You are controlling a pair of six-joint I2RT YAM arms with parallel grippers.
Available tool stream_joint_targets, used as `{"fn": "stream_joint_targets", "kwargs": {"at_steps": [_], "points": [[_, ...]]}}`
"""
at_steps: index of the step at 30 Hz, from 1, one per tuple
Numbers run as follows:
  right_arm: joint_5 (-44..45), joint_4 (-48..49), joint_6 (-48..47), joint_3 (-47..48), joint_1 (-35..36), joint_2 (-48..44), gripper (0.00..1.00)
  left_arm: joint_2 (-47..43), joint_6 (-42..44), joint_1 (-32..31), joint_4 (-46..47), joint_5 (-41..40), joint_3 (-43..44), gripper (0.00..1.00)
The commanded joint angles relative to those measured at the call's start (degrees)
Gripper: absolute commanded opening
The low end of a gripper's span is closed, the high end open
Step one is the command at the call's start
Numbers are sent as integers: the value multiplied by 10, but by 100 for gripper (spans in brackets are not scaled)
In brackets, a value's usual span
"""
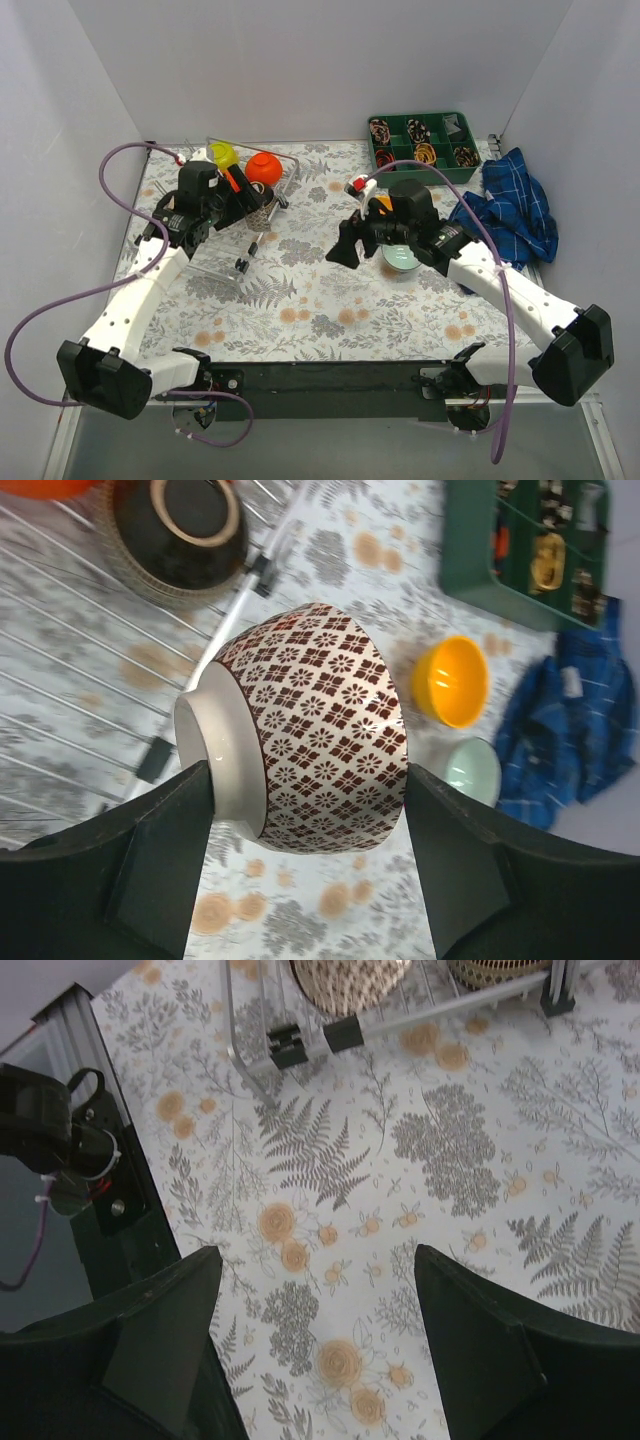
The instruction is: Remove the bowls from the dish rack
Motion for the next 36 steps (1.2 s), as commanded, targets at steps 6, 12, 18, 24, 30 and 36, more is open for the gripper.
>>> {"fn": "stream_joint_targets", "kwargs": {"at_steps": [6, 12, 18, 24, 30, 36], "points": [[-58, 161, 34, 71, 7, 68, 84, -62, -167, 0, 194, 215, -98, 20], [-78, 180, 36, 111, 16, 120, 83, -71, -229, -10, 258, 251, -141, 20], [-84, 180, 34, 133, 28, 163, 78, -65, -259, -33, 299, 258, -158, 20], [-90, 176, 32, 138, 38, 169, 36, -65, -268, -51, 322, 249, -177, 20], [-58, 121, 3, 131, 39, 143, 1, -75, -256, -51, 325, 240, -190, 31], [42, -6, -74, 124, 39, 103, 1, -85, -182, -51, 262, 180, -162, 72]]}}
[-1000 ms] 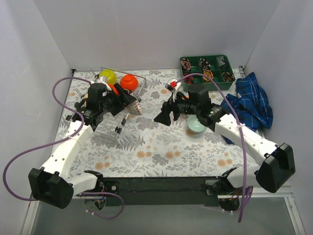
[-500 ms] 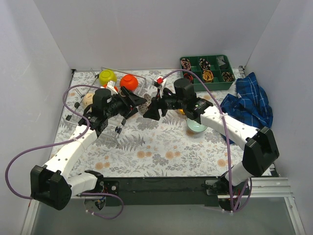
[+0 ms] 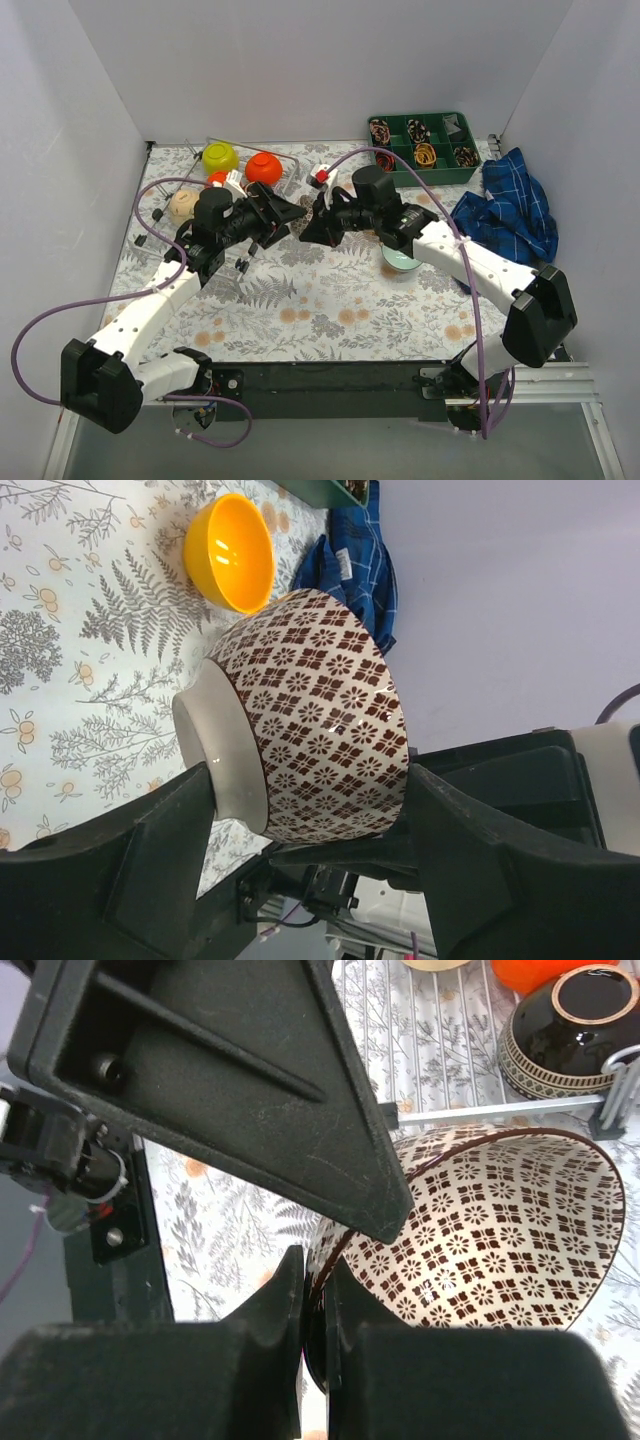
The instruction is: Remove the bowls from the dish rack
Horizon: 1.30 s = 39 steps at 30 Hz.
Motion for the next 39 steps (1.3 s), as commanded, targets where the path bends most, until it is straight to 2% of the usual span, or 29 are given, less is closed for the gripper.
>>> {"fn": "stream_joint_targets", "kwargs": {"at_steps": [1, 2, 5, 6, 8, 9, 10, 15, 21, 28, 31, 32, 34, 35, 39], "points": [[97, -123, -70, 12, -5, -58, 1, -39, 92, 3, -39, -65, 49, 79], [116, -143, -83, 12, -5, -66, 1, -40, 123, 4, -67, -78, 58, 89], [206, -217, -118, 7, -6, -83, 1, -37, 188, 4, -127, -139, 103, 98], [255, -233, -123, 0, -6, -88, 1, -36, 203, 4, -141, -156, 113, 98], [297, -268, -139, -10, -6, -101, 1, -33, 238, 5, -182, -203, 140, 98], [353, -276, -142, -14, -7, -103, 1, -32, 268, 5, -195, -232, 148, 98], [373, -290, -147, -23, -8, -105, 1, -32, 282, 4, -208, -270, 156, 98], [474, -310, -145, -51, -20, -89, 1, -31, 372, 5, -274, -364, 186, 98], [501, -309, -109, -66, -40, -36, 1, -35, 415, 5, -313, -430, 197, 98], [496, -258, -95, -86, -64, 3, 1, -47, 421, 4, -329, -437, 192, 98], [487, -244, -86, -93, -74, 8, 9, -49, 426, 4, -337, -440, 190, 98], [483, -242, -85, -97, -76, 10, 18, -51, 427, 5, -339, -441, 190, 98], [473, -241, -82, -99, -78, 11, 25, -52, 428, 4, -339, -441, 188, 98], [467, -241, -79, -99, -78, 11, 31, -53, 428, 4, -339, -441, 186, 98], [462, -242, -73, -100, -78, 6, 40, -52, 429, 5, -337, -440, 182, 98]]}}
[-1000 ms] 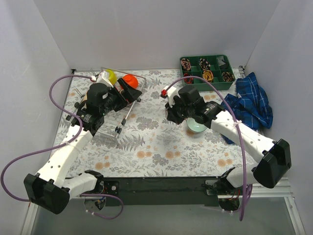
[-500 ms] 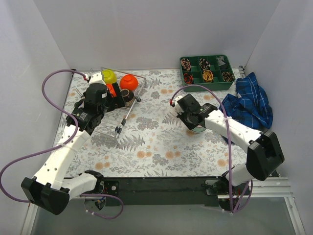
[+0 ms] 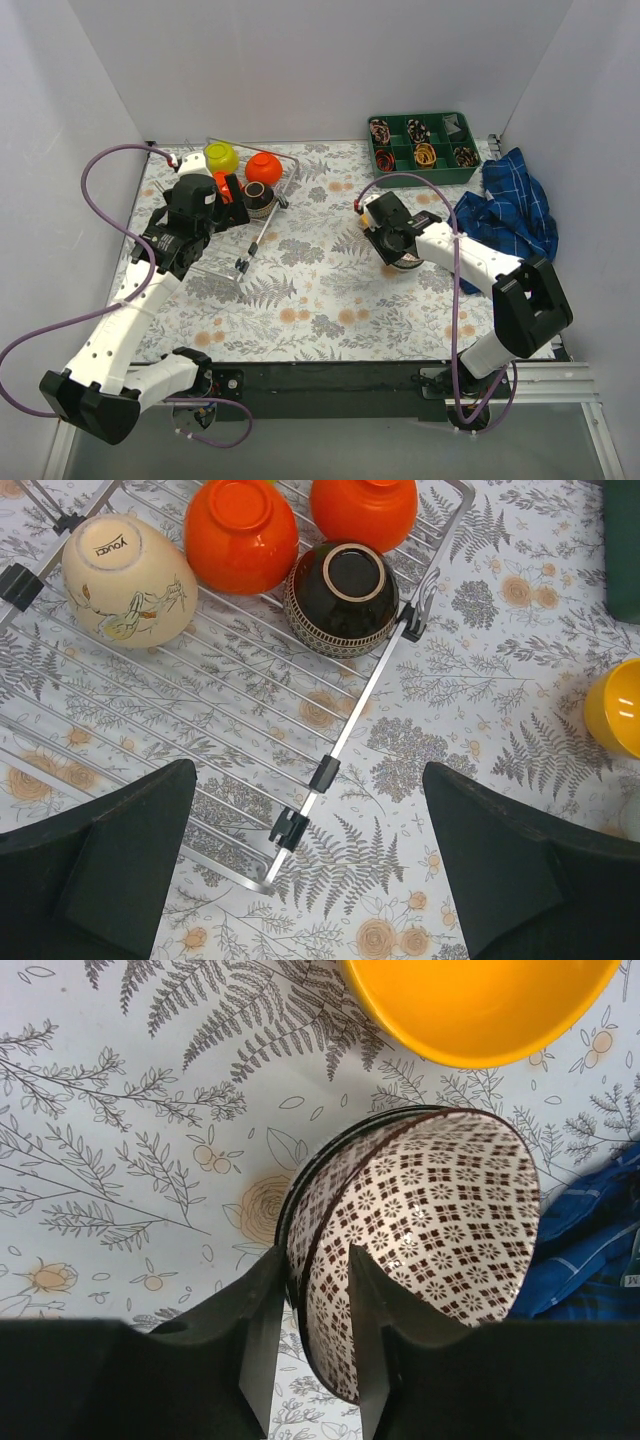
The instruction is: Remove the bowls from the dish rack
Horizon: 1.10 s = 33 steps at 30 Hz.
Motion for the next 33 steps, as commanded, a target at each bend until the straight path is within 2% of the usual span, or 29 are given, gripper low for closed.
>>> {"fn": "stream_joint_targets", "kwargs": {"at_steps": [1, 4, 13, 18, 20, 26, 33], "points": [[-3, 24, 13, 1, -1, -16, 42, -13, 10, 1, -8, -13, 8, 98], [-16, 10, 23, 7, -1, -28, 48, -6, 13, 1, -9, -12, 9, 98], [-75, -6, 62, 3, -1, -87, 49, 22, 24, 2, -8, -23, 11, 98], [-127, -6, 79, 9, -1, -125, 64, 72, 61, 2, -12, -74, 17, 98], [-135, -5, 80, 10, -1, -146, 70, 108, 73, 1, -16, -120, 26, 98], [-160, 11, 74, -12, -1, -206, 82, 192, 160, 20, 25, -230, 31, 98], [-204, 43, 73, -58, -1, -270, 89, 273, 294, 60, 122, -252, 29, 98]]}}
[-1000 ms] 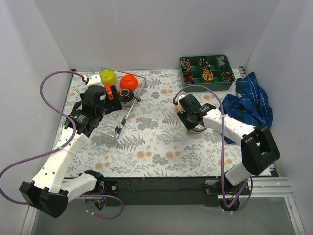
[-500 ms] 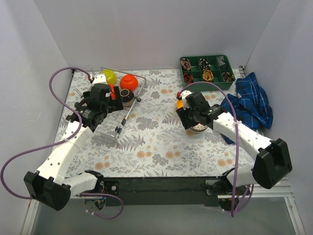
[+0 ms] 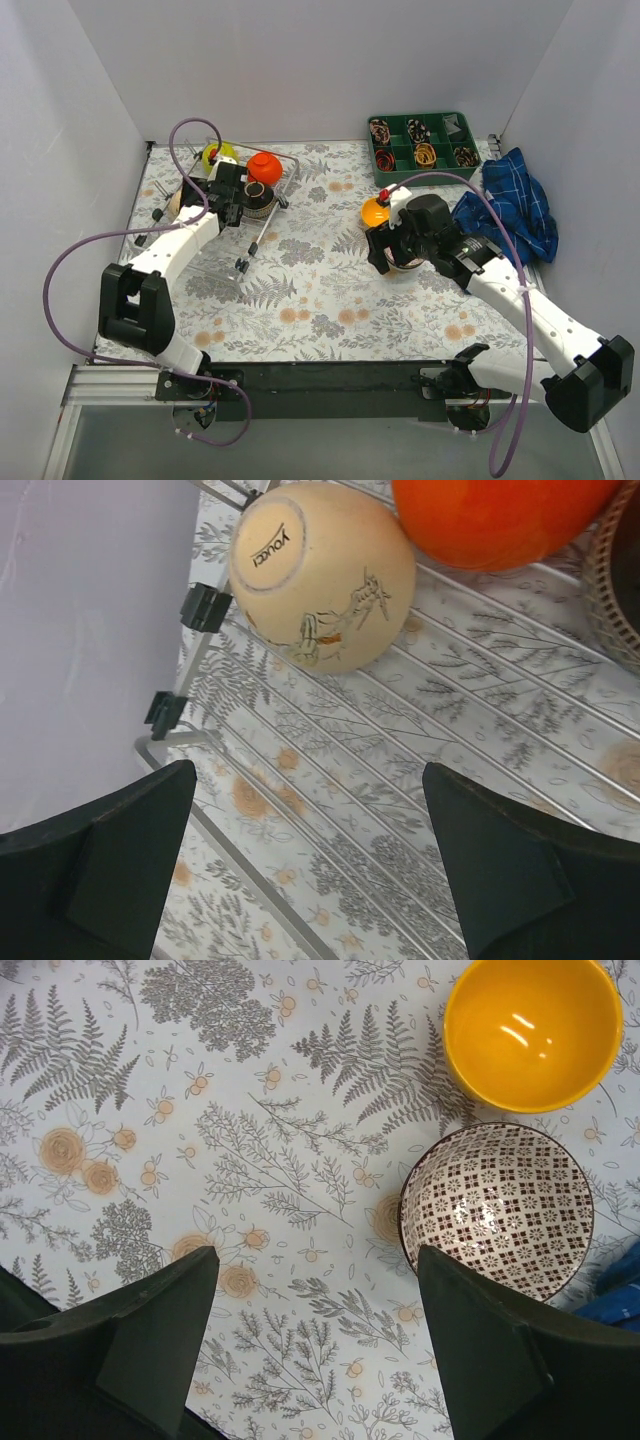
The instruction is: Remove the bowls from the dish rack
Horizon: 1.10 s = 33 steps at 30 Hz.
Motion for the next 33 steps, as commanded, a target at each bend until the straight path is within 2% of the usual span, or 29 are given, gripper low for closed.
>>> {"fn": "stream_joint_targets", "kwargs": {"at_steps": [1, 7, 18, 33], "points": [[-36, 32, 2, -23, 0, -35, 90, 20, 112, 25, 88, -36, 20, 98], [-50, 30, -16, -36, 0, -47, 90, 72, 202, 47, 124, -3, 32, 98], [-53, 26, -47, -40, 0, -39, 92, 165, 235, 78, 141, 8, 78, 98], [-55, 31, -51, -37, 0, -8, 92, 216, 280, 82, 177, 0, 57, 98]]}}
